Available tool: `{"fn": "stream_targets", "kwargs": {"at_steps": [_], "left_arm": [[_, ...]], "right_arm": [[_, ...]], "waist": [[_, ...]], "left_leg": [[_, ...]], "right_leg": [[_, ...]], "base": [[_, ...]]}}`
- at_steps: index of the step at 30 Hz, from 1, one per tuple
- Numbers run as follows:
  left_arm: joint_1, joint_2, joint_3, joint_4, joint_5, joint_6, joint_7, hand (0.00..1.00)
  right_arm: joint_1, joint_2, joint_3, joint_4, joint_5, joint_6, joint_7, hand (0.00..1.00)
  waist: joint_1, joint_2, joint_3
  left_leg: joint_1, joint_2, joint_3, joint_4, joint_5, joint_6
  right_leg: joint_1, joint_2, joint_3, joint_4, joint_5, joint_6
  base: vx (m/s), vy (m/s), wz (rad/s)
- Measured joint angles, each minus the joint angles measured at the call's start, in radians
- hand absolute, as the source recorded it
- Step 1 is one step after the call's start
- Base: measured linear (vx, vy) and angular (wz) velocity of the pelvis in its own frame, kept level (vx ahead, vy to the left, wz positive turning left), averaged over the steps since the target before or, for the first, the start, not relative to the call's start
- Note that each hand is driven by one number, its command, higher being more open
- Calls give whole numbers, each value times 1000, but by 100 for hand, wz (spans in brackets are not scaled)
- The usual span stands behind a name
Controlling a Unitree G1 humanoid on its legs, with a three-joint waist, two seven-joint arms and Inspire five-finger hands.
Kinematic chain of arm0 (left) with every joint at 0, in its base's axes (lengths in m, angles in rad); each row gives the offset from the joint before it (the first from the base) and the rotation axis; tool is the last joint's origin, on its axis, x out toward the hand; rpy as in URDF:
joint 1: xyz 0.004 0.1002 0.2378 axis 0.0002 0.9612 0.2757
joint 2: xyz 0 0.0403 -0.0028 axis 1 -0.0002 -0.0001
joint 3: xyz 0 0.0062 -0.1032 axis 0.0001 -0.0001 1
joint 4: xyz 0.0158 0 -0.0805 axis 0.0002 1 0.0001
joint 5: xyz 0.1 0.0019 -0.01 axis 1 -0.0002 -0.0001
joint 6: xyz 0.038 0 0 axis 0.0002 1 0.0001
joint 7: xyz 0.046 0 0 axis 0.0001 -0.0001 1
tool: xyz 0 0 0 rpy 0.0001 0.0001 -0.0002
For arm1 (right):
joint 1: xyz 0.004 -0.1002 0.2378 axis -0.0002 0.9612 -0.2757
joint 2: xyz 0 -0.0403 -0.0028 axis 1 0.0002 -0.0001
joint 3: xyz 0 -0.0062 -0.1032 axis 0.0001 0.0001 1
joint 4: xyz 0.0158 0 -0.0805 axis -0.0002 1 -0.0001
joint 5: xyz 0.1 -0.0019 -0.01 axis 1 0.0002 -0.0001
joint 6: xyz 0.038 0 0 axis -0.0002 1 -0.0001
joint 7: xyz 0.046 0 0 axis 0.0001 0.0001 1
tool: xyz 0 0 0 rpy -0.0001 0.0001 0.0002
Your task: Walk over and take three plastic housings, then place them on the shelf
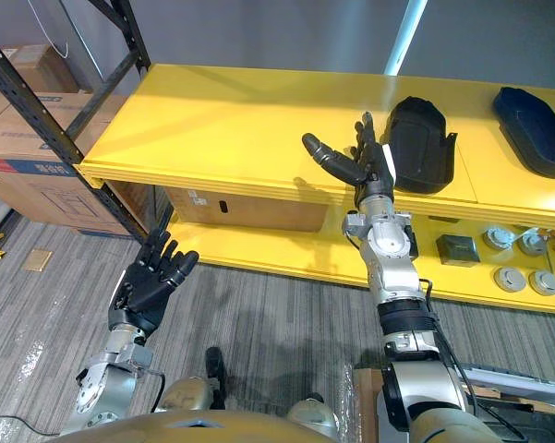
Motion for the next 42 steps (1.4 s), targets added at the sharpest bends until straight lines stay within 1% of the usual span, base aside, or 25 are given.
{"fn": "stream_targets", "kwargs": {"at_steps": [4, 9, 13, 18, 21, 25, 28, 29, 31, 32, 35, 37, 38, 42], "left_arm": [[-3, 0, 0, 23, 0, 0, 5, 100], [-4, 0, 0, 32, -1, 0, 13, 100], [-4, -1, 0, 32, -2, 0, 13, 100], [-5, -2, -3, 32, -2, 0, 13, 100], [-6, -2, -3, 32, -2, 0, 14, 100], [-6, -2, -3, 32, -3, 0, 14, 100], [-6, -2, -3, 32, -3, 0, 11, 100], [-5, -2, -3, 32, -3, 0, 10, 100], [-5, -2, -2, 32, -3, 0, 2, 100], [-5, -3, -2, 32, -3, 0, 0, 100], [-1, -9, 5, 32, -2, 0, -3, 100], [4, -17, 10, 32, -1, -1, -3, 100], [5, -19, 11, 32, 0, -1, -3, 100], [1, -18, 14, 32, 0, -9, -2, 100]], "right_arm": [[0, 0, 0, 55, 0, 18, -63, 100], [0, 0, -11, 64, -4, 19, -121, 100], [-3, 0, -27, 64, -7, 34, -144, 100], [-20, 0, -30, 75, -7, 36, -152, 100], [-20, 0, -39, 75, -7, 36, -129, 100], [-20, 0, -44, 75, -7, 35, -71, 100], [-16, 0, -40, 62, -2, 18, 24, 100], [-10, 0, -37, 44, 3, 14, 39, 100], [48, 1, -25, -91, 41, -13, 78, 100], [65, 1, -26, -132, 41, -18, 83, 100], [178, 14, -35, -370, 34, -57, 84, 100], [250, 52, -66, -472, 33, -68, 84, 100], [297, 78, -91, -510, 32, -72, 80, 100], [408, 117, -158, -520, 33, -70, 54, 100]], "waist": [[0, 7, -4], [-1, 8, -4], [-1, 8, -4], [-3, 8, -4], [-3, 8, -4], [-4, 8, -4], [-5, 8, -3], [-5, 9, -3], [-5, 9, -3], [-5, 9, -3], [-5, 6, -1], [-8, 2, 1], [-19, -4, 4], [-48, -30, 19]], "left_leg": [[-2, 2, 1, 0, -4, -5], [-2, 2, 2, 0, -3, -4], [-3, 2, 4, 0, -2, -3], [-5, 2, 6, 0, -2, -3], [-8, 2, 6, 0, -2, -3], [-12, 2, 7, 0, -2, -2], [-12, 4, 10, 0, -2, -3], [-13, 4, 10, 0, -2, -3], [-13, 4, 11, 0, -4, -5], [-13, 3, 12, 0, -4, -6], [-14, 4, 21, 0, -14, -14], [-16, 6, 39, 1, -19, -15], [-17, 6, 46, 1, -20, -14], [-17, 12, 85, 3, -28, -14]], "right_leg": [[-10, 0, 0, 0, -1, -1], [-12, 0, 2, 0, -1, -1], [-14, -1, 3, 0, -1, -2], [-19, -1, 5, 2, -1, -2], [-22, -1, 5, 3, -1, -2], [-24, -2, 6, 4, -1, -2], [-24, -1, 9, 4, -1, -2], [-24, -1, 10, 4, -1, -2], [-25, -1, 11, 3, -1, -2], [-27, -1, 11, 3, -1, -2], [-34, 0, 22, 0, -2, -3], [-46, 0, 35, -1, -2, -3], [-52, -1, 42, -1, -2, -3], [-79, 0, 79, 2, 0, -2]], "base": [[0, 0, 0], [0, 0, 0], [0, 0, 0], [0, 0, 0], [0, 0, 0], [0, 0, 0], [4, 0, -1], [0, 0, 0], [0, 0, 0], [0, 0, 0], [4, 1, -5], [28, 6, -22], [28, 4, -23], [33, 9, -30]]}}
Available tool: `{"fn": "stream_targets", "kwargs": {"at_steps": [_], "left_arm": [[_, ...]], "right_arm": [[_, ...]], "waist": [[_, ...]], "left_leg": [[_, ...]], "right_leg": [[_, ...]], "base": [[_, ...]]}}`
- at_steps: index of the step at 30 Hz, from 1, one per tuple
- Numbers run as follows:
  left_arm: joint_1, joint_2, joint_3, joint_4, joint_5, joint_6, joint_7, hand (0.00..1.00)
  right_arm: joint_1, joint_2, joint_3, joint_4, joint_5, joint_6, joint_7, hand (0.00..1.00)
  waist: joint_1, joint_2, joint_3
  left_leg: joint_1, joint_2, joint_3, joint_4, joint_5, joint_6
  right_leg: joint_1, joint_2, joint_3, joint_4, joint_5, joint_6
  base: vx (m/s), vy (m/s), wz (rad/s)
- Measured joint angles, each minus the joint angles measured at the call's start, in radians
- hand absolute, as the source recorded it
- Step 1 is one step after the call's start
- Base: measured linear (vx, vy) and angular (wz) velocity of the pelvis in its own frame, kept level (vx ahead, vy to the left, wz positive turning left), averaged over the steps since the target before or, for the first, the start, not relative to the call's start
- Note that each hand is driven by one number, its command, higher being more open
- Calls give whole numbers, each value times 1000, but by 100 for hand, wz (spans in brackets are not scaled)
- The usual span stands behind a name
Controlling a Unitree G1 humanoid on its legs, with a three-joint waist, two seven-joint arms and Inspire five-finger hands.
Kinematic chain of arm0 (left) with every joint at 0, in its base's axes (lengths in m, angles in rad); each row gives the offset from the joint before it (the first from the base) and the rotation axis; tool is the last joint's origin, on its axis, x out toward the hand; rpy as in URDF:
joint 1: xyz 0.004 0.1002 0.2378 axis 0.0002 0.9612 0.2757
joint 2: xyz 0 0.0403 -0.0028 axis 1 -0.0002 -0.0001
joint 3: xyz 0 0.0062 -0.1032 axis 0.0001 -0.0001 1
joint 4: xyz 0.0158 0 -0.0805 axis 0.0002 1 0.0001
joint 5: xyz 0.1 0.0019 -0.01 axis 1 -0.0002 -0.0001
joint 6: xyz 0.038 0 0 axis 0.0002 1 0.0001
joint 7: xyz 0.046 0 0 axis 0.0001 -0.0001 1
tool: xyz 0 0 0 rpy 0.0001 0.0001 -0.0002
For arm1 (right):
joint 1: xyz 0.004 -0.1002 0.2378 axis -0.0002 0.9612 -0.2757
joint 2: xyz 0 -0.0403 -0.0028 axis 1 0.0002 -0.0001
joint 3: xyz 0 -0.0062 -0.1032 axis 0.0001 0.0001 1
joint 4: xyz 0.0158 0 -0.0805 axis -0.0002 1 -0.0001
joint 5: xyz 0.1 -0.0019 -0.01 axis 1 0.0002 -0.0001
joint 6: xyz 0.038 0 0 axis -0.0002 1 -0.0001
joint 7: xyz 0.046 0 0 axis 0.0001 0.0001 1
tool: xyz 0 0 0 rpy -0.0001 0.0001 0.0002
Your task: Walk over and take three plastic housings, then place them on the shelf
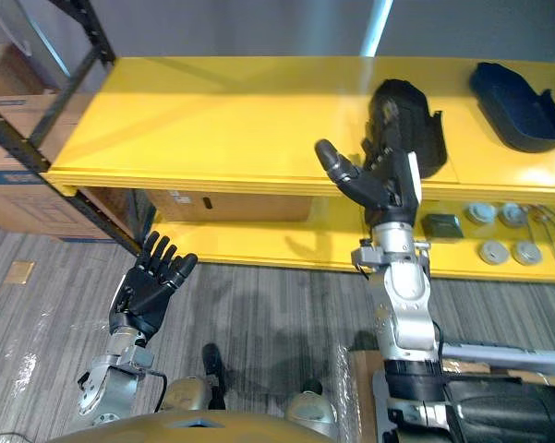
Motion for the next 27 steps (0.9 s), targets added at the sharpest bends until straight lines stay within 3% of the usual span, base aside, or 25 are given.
{"fn": "stream_targets", "kwargs": {"at_steps": [5, 11, 23, 27], "left_arm": [[-5, 0, 0, 0, 0, -16, 23, 100], [-5, 0, 1, 0, 0, -16, 36, 100], [-7, 2, 33, -3, 0, -14, 49, 100], [-5, 2, 36, -9, 0, -8, 53, 100]], "right_arm": [[165, 5, -46, -61, 1, 39, -14, 100], [228, 5, -53, -124, 1, 42, -8, 100], [214, 5, -53, -116, 5, 42, 4, 100], [150, 5, -50, -33, 24, 42, -4, 100]], "waist": [[-40, -10, 5], [-51, -10, 5], [-37, -11, 4], [-34, -14, 2]], "left_leg": [[7, 9, 36, 1, -3, -3], [23, 24, 58, 1, -15, -11], [17, 21, 44, 1, -12, -9], [17, 17, 23, 1, -9, -5]], "right_leg": [[-17, 7, 41, -1, 8, -4], [-17, 20, 62, -2, 5, -8], [-13, 18, 47, -1, 5, -9], [1, 17, 29, -2, 4, -10]], "base": [[55, -10, -24], [23, -10, -12], [12, 2, 3], [16, 7, 13]]}}
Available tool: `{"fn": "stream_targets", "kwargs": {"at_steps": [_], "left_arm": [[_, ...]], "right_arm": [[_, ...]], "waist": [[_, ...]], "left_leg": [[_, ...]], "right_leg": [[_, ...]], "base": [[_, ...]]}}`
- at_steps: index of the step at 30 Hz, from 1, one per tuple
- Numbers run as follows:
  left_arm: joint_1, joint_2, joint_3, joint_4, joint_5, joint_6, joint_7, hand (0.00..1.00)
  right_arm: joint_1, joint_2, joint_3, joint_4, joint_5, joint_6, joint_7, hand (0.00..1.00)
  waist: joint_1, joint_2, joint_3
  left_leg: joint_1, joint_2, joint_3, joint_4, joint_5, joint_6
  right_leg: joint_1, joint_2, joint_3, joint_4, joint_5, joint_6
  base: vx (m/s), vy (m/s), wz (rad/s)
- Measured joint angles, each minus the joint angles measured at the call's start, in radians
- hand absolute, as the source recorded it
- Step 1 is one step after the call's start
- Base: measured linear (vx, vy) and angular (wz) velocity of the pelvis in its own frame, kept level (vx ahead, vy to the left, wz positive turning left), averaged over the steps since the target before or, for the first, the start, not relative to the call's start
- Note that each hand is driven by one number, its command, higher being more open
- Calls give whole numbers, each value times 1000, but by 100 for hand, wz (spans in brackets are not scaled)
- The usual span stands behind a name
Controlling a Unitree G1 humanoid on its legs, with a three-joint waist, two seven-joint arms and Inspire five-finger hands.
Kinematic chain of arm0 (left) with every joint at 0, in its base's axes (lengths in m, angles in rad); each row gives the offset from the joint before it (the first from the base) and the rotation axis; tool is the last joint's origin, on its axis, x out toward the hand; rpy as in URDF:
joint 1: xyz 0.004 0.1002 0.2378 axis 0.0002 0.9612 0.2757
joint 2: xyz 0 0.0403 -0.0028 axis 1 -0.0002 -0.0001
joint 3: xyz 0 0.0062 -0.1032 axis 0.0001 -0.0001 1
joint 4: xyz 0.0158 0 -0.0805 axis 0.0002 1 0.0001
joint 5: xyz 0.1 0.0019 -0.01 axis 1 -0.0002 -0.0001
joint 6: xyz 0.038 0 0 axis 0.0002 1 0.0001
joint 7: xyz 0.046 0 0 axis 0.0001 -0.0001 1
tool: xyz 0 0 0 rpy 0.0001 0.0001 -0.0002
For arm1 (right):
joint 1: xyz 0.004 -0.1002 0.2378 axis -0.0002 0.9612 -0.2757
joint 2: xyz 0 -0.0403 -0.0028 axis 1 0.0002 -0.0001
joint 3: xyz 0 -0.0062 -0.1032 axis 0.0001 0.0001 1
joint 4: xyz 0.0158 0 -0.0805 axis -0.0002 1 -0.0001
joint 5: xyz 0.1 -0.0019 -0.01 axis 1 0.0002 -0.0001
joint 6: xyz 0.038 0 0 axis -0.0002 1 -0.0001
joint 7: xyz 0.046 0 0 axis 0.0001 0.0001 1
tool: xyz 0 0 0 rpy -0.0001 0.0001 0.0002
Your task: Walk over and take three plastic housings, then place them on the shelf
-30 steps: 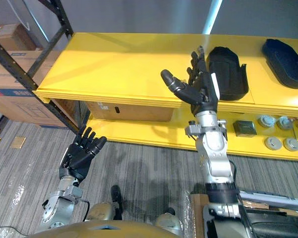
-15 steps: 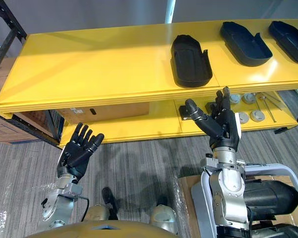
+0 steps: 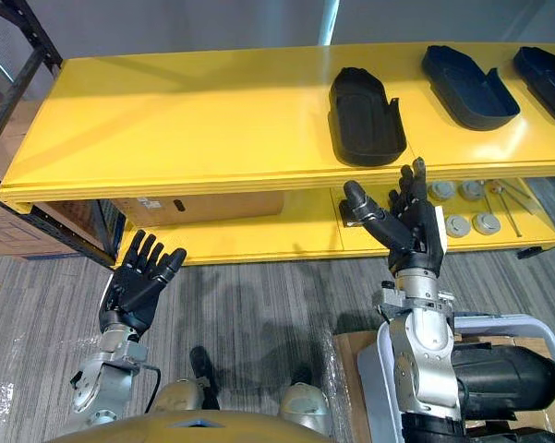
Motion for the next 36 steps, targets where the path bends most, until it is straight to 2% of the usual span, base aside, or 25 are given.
{"fn": "stream_targets", "kwargs": {"at_steps": [4, 9, 13, 16, 21, 29, 36], "left_arm": [[6, 2, 2, -45, 0, 2, 0, 100], [10, 2, 12, -61, 1, 2, 8, 100], [10, 2, 39, -61, 0, 0, 20, 100], [10, 2, 38, -61, 0, 0, 23, 100], [8, 1, 35, -61, 0, -1, 23, 100], [16, 0, 16, -61, 0, -1, 20, 100], [13, 1, -14, -60, 0, -1, 7, 100]], "right_arm": [[-53, 0, 8, 93, 15, 1, -30, 100], [-134, -1, 8, 188, 22, 7, -90, 100], [-272, -44, 8, 330, 25, 16, -121, 100], [-360, -100, 8, 437, 57, 16, -115, 100], [-403, -157, 33, 513, 65, 13, -90, 100], [-487, -223, 48, 584, 64, 38, -80, 100], [-526, -284, 101, 635, 65, 59, -32, 100]], "waist": [[19, -1, 0], [25, 0, 0], [29, 0, 0], [31, 6, 3], [24, 12, 7], [24, 47, 23], [16, 48, 23]], "left_leg": [[-6, -7, -13, 0, 5, 4], [-17, -10, -27, 0, 12, 7], [-18, -12, -36, 0, 15, 10], [-19, -16, -49, 0, 19, 14], [-18, -26, -54, -1, 25, 18], [-31, -23, -75, -4, 26, 6], [-32, -24, -75, -4, 32, -1]], "right_leg": [[2, -2, -12, 0, 0, 0], [1, -4, -26, 2, 0, 0], [2, -7, -30, 3, 2, 2], [8, -12, -40, 5, 2, 3], [7, -21, -46, 18, 2, 4], [-1, -21, -53, 21, -2, 3], [-3, -24, -53, 21, 8, 0]], "base": [[-5, 19, 9], [-4, 17, 10], [2, 9, 3], [2, 16, 10], [-22, 38, 3], [-69, 32, 5], [-4, 6, -1]]}}
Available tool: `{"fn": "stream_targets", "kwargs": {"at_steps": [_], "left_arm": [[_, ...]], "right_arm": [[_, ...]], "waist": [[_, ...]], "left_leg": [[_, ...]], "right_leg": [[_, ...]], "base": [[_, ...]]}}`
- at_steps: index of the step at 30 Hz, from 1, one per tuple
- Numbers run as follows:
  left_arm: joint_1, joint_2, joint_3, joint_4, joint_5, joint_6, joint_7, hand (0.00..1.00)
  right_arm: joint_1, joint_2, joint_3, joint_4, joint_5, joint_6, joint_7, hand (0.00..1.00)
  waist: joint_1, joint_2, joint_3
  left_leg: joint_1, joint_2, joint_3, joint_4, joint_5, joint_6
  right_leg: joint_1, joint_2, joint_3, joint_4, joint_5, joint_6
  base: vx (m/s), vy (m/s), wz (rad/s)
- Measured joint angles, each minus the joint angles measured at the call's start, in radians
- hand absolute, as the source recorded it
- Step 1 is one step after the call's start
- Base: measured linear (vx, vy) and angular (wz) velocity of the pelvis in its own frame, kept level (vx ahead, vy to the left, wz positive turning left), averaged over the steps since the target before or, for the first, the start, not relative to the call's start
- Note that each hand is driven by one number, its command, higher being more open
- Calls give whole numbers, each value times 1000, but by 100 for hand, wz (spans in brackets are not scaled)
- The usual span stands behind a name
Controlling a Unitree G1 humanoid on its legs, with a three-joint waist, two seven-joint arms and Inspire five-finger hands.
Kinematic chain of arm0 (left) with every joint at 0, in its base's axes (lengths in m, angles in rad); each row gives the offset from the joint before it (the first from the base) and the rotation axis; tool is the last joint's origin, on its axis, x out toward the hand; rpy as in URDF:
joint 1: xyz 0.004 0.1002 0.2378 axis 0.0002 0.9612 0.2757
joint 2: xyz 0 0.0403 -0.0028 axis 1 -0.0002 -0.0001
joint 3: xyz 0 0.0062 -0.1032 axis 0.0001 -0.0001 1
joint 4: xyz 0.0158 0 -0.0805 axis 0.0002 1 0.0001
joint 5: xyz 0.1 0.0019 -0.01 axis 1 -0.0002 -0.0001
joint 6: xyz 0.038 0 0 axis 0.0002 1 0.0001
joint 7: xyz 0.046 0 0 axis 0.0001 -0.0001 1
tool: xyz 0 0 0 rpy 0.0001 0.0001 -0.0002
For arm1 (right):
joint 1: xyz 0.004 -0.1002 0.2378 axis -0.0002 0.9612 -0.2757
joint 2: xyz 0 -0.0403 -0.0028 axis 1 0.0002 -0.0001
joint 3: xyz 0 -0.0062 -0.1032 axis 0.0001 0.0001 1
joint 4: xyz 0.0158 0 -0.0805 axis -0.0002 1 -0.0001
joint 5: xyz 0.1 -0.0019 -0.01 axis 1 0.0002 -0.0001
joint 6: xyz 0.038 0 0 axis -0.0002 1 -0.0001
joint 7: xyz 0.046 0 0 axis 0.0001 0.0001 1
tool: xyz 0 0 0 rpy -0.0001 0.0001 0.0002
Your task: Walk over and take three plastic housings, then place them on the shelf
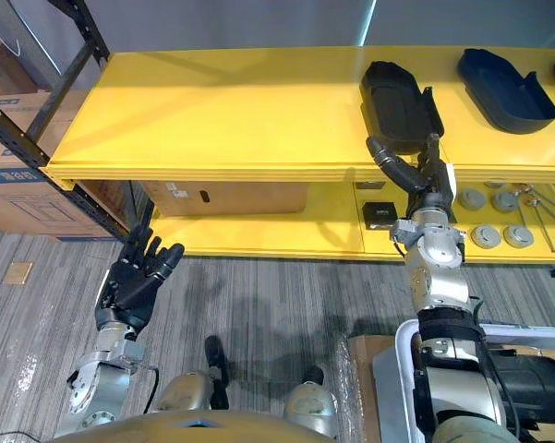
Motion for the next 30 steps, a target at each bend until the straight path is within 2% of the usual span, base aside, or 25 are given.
{"fn": "stream_targets", "kwargs": {"at_steps": [5, 6, 7, 8, 9, 10, 12, 13, 15, 19, 21, 26, 30], "left_arm": [[-25, 14, -29, 52, 0, -6, -6, 100], [-30, 19, -39, 63, 0, -6, -8, 100], [-33, 20, -45, 77, 0, -5, -9, 100], [-31, 19, -45, 77, 0, -5, -10, 100], [-27, 15, -48, 80, 0, -4, -15, 100], [-19, 14, -48, 80, 0, -4, -19, 100], [-25, 15, -44, 76, 0, -7, -21, 100], [-34, 17, -44, 76, 0, -7, -22, 100], [-29, 13, -45, 77, 0, -6, -23, 100], [-14, 16, -30, 75, 0, -8, -19, 100], [-13, 15, -31, 74, 0, -8, -19, 100], [-22, 14, -30, 69, 1, -9, -13, 100], [-5, 14, -25, 69, 3, -9, 3, 100]], "right_arm": [[-73, -13, 27, 82, 0, 3, 25, 100], [-85, -13, 28, 92, -1, 6, 25, 100], [-87, -15, 27, 91, -4, 5, 24, 100], [-91, -18, 26, 89, -6, 4, 27, 100], [-96, -28, 25, 82, -8, 5, 32, 100], [-97, -32, 22, 65, -12, 5, 33, 100], [-89, -47, 2, 3, -14, 6, 32, 100], [-82, -48, -23, -59, -16, 9, 25, 100], [-59, -45, -37, -140, -18, 13, 20, 100], [30, -10, -41, -359, -76, 33, 18, 100], [50, 13, -49, -378, -90, 36, 17, 100], [150, 52, -78, -437, -90, 86, 0, 100], [243, 113, -101, -533, -92, 120, -9, 100]], "waist": [[0, 10, 5], [3, 11, 5], [4, 1, 7], [5, -6, 11], [12, 14, 14], [11, 35, 13], [5, 39, 12], [6, 29, 18], [14, 42, 18], [24, 22, 19], [25, 20, 18], [22, 18, 20], [6, 2, 28]], "left_leg": [[-1, 9, -6, 0, -4, 3], [-5, 11, -6, -1, -21, -20], [-7, -6, -2, 6, -57, -57], [-15, -15, -1, 21, -68, -43], [-34, -11, -29, 101, -81, -11], [-27, -5, -35, 84, -63, 10], [-22, -19, -31, 31, -66, 0], [-21, -29, -22, 9, -62, 1], [-16, -15, -18, 11, -23, 11], [4, -18, -5, 5, -8, 25], [7, -18, 0, 5, -8, 26], [12, -16, 8, 4, -16, 16], [36, -8, 26, 1, -31, 8]], "right_leg": [[3, 9, -4, -13, 15, 0], [5, 12, -6, -29, 28, -7], [5, -2, -9, -62, 30, -11], [3, -9, -13, -75, 36, -11], [7, -3, -12, -76, 43, -4], [13, 10, -10, -78, 46, 0], [6, 8, -21, -98, 48, 2], [0, -5, -23, -115, 51, 0], [4, 7, -22, -104, 67, 1], [17, 6, -18, -89, 74, 1], [19, 6, -18, -89, 73, 0], [19, 8, -15, -87, 64, 0], [19, 8, 6, -67, 45, 0]], "base": [[-33, 10, -6], [-56, 10, 1], [-66, 39, 1], [-42, 35, -12], [-12, 21, -22], [0, 1, -15], [12, 23, 26], [36, 45, 34], [30, 7, 10], [120, -22, 1], [107, -15, -4], [50, -8, -5], [8, 2, -17]]}}
